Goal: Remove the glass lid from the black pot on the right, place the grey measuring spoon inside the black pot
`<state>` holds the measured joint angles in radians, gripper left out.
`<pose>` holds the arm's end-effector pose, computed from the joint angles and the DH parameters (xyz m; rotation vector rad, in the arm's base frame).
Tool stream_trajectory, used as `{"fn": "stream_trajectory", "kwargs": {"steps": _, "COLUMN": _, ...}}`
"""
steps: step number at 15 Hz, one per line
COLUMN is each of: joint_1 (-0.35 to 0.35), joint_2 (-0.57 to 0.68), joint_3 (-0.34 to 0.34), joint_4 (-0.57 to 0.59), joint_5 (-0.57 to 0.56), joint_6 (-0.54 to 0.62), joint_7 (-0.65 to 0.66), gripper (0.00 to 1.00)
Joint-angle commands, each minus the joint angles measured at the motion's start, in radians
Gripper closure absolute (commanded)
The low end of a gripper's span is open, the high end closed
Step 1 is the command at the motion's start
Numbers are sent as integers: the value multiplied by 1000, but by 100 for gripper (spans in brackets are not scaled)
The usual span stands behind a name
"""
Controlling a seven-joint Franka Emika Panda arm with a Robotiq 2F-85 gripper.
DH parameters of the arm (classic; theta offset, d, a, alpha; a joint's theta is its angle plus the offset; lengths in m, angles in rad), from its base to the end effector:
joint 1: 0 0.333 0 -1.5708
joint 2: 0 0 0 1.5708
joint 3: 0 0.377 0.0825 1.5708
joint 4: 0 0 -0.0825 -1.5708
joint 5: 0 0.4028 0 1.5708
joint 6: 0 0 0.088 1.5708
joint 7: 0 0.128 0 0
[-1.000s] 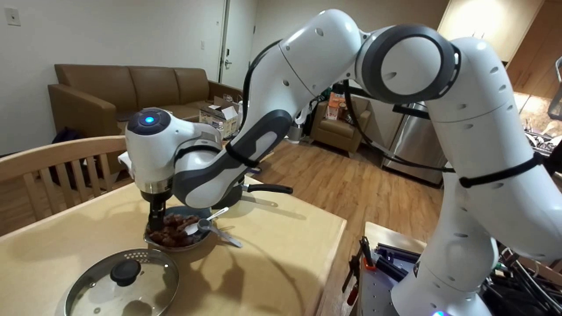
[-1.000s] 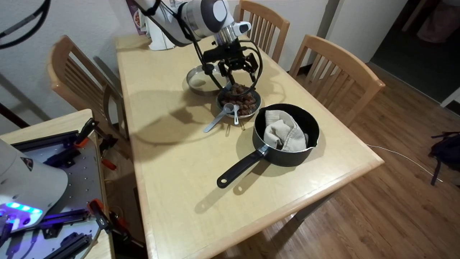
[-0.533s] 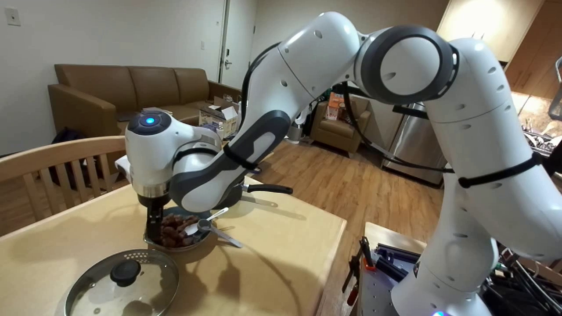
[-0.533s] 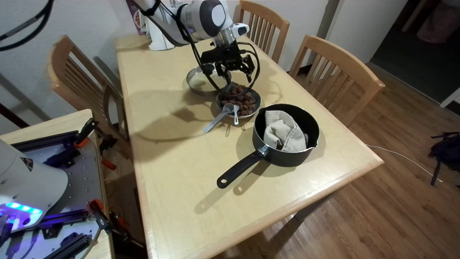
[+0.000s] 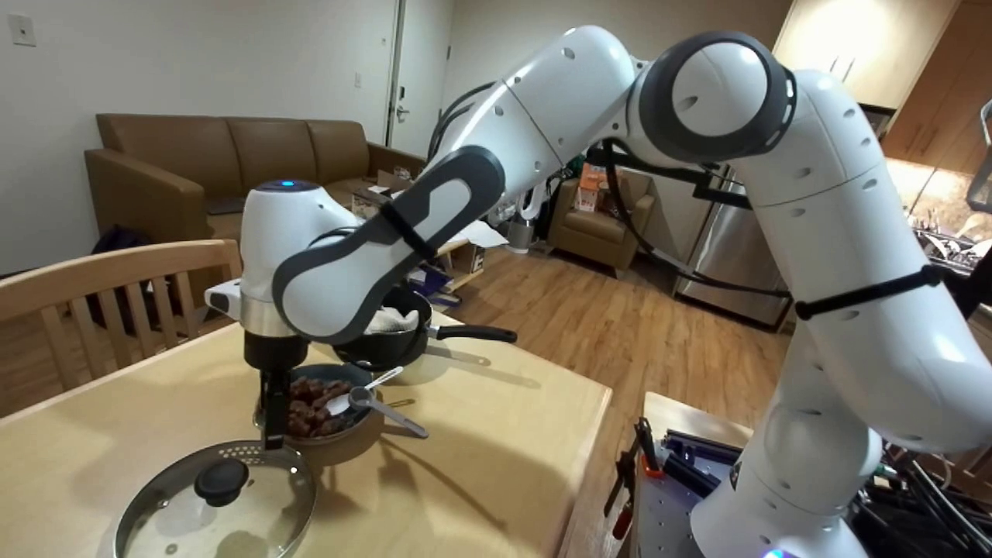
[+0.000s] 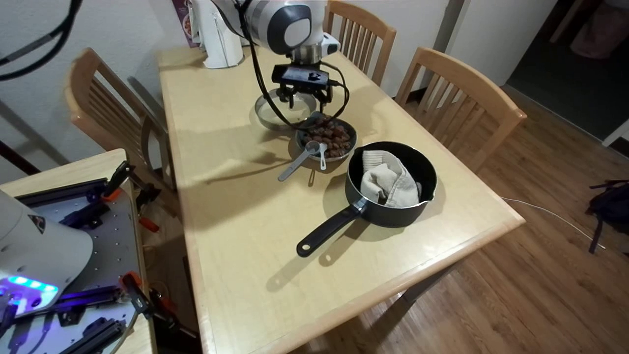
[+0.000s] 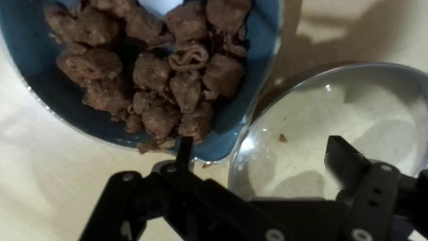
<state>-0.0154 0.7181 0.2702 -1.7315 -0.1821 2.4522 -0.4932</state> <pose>0.7046 0.1587 0.1924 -2.8315 -1.2313 -0.0641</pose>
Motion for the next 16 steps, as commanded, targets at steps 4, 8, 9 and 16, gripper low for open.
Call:
{"fn": "stream_trajectory", "kwargs": {"steps": 4, "joint_1": 21, "joint_2": -193, "joint_3": -67, "joint_4": -168, "joint_5": 66, "joint_6": -162, "joint_7": 92, "gripper": 0}}
{"fn": "stream_trajectory", "kwargs": {"steps": 8, "joint_1": 68, "joint_2": -234, "joint_3": -135, "joint_4": -269, "joint_5": 50, "joint_6": -164, "joint_7": 206, "gripper": 0}}
{"fn": "stream_trajectory", "kwargs": {"steps": 9, "joint_1": 74, "joint_2": -234, "joint_3": -146, "joint_4": -290, "joint_5": 54, "joint_6": -162, "joint_7": 226, "gripper": 0}}
{"fn": "stream_trajectory", "kwargs": {"steps": 16, "joint_1": 138, "joint_2": -264, "joint_3": -262, "joint_4": -408, "joint_5": -35, "joint_6": -75, "joint_7": 484, "gripper": 0}}
